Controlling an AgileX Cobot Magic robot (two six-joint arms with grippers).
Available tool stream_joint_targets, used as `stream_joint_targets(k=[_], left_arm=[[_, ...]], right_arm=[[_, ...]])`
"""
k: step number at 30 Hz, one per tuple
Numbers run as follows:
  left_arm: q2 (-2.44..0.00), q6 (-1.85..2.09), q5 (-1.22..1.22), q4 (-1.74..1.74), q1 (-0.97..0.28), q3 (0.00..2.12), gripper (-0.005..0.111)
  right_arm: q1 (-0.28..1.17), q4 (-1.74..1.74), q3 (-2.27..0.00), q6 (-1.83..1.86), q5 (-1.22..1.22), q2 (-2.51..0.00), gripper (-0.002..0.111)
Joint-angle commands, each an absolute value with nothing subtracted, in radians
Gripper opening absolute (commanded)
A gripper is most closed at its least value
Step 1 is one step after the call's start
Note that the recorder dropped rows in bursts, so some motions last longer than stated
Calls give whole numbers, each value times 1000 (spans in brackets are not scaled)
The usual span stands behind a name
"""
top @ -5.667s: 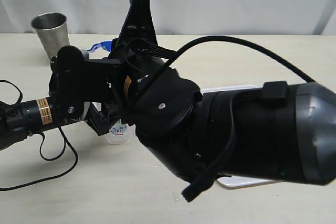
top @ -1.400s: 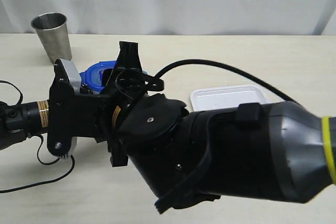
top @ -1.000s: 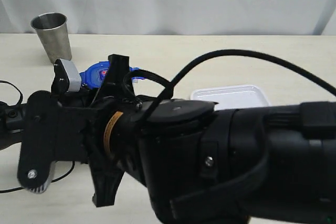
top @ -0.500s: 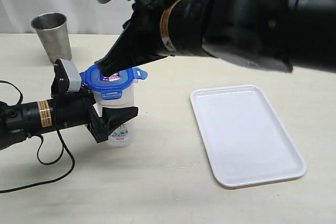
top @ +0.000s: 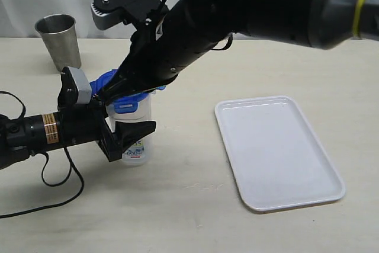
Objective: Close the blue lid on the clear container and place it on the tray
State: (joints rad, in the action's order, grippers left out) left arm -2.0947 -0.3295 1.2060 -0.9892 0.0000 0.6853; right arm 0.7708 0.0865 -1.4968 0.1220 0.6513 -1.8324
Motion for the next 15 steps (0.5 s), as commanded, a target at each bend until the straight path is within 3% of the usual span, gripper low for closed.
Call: stream_joint_targets(k=[1, 15], left_arm=[[-2096, -250, 1221, -1030, 0, 689, 0], [-2096, -266, 1221, -1002, 0, 689, 0]], right_arm=[[770, 97, -1509, 141, 659, -1863, 4], [770, 97, -1511, 141, 701, -1837, 4]])
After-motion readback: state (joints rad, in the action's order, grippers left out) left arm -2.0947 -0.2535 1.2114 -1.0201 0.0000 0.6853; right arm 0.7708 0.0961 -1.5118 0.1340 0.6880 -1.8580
